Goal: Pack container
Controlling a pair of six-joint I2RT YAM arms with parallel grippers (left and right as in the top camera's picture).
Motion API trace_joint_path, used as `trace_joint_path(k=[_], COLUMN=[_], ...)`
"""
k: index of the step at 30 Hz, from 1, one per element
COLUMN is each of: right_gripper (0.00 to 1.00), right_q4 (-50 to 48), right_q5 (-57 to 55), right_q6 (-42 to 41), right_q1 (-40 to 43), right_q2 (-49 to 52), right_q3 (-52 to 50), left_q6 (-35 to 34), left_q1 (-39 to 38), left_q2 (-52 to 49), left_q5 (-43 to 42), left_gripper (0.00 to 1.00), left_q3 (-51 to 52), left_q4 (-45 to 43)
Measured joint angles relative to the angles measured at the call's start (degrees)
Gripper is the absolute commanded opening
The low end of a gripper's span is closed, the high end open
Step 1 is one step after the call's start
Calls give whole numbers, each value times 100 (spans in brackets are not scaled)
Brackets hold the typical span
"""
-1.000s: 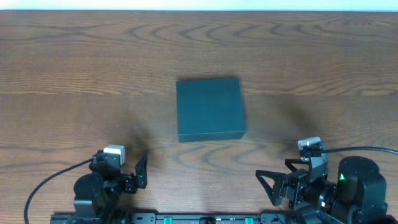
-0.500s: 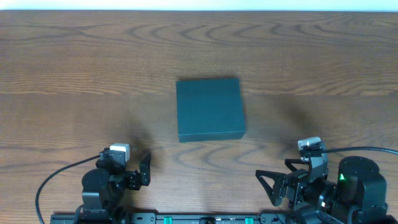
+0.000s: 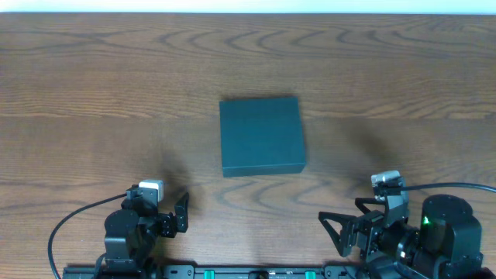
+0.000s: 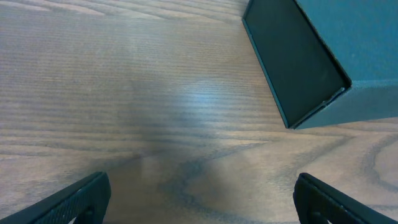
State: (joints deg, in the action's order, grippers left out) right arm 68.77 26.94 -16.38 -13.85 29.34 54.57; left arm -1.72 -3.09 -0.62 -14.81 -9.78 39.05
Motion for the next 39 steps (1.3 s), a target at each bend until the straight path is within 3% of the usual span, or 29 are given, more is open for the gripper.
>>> trace_joint_path(k=[18,23,27,31,39], right_gripper=[99,99,99,99,99], right_q4=[-7,-505,-1515,-2387,-3287], right_q5=[-20,-715,-1257,-1554,-1661], right_q6=[20,162,369,573,350], right_q1=[-11,-118,-118,-118,-118], right_q2=[0,-87,-743,-1790,-2673], right_q3=[0,-74,-809,-2192,-4120], left_q6=[0,0,0,0,0], left_q1=[0,0,0,0,0], left_q2=[0,0,0,0,2], left_q5=[0,0,0,2,2], left_gripper=[95,95,95,95,95], left_q3=[0,0,0,0,0], left_q4=[0,-4,0,-4,-2])
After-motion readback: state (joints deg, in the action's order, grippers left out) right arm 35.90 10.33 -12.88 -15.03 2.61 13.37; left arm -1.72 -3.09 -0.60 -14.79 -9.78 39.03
